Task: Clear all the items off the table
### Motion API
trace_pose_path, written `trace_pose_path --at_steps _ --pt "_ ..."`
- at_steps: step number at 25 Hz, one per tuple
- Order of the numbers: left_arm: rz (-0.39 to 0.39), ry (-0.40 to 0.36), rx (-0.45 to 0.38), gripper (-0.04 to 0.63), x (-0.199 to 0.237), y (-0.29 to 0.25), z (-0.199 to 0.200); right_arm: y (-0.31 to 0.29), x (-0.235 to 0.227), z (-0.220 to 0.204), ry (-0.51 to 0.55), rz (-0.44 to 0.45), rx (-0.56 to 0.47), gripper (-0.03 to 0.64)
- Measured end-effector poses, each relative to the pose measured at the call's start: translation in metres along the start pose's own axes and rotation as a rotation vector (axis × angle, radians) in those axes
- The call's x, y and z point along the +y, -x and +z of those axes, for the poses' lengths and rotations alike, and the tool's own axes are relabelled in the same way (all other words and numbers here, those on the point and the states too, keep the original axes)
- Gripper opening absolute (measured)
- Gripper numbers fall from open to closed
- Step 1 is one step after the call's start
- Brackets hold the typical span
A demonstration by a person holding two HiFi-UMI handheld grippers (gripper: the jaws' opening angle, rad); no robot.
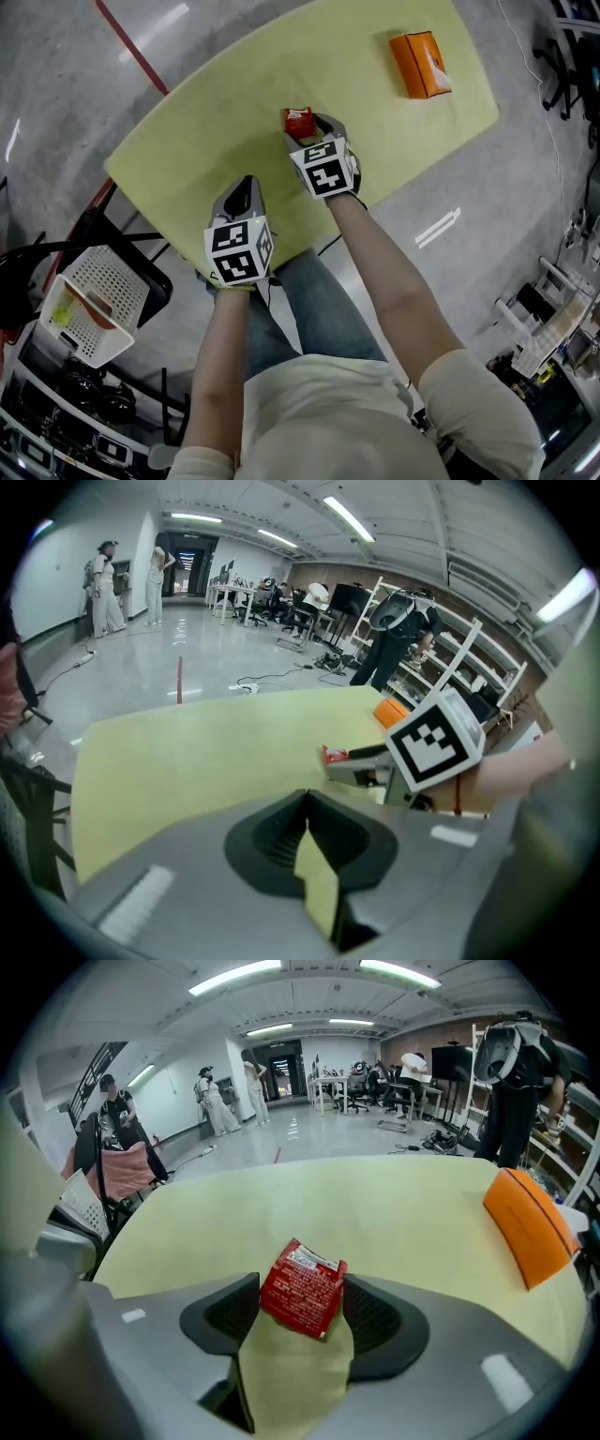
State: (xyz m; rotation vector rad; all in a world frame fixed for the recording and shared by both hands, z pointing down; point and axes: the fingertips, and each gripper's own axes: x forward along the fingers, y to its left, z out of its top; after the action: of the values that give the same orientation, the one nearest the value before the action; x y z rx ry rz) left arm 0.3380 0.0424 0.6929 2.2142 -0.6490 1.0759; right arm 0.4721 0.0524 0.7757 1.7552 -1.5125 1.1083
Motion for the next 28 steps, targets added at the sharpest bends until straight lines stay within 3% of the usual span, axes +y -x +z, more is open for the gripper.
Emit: trace_pose_path --at_steps 9,15,16,17,28 --pt "0.007 -0.001 0.016 0.009 0.001 0.001 -0.011 -0.006 -0.001 -0.003 0.021 0.001 0.003 0.267" --pt "0.0 -0.001 0.013 0.009 -0.003 0.01 -0.012 0.004 -0.004 0.001 0.044 -0.009 -0.004 0.141" --pt "-0.001 -0.002 0.012 0.009 -0.003 0.011 -0.012 0.006 -0.003 0.002 0.05 -0.016 -0.009 0.065" --pt "-0.003 -0.002 0.011 0.009 -0.004 0.013 -0.012 0.009 -0.003 0.003 0.053 -0.024 -0.014 0.046" --pt "-0.005 -0.005 -0.018 0.009 0.007 0.049 -0.003 0.039 0.02 0.015 0.045 -0.054 -0.032 0.037"
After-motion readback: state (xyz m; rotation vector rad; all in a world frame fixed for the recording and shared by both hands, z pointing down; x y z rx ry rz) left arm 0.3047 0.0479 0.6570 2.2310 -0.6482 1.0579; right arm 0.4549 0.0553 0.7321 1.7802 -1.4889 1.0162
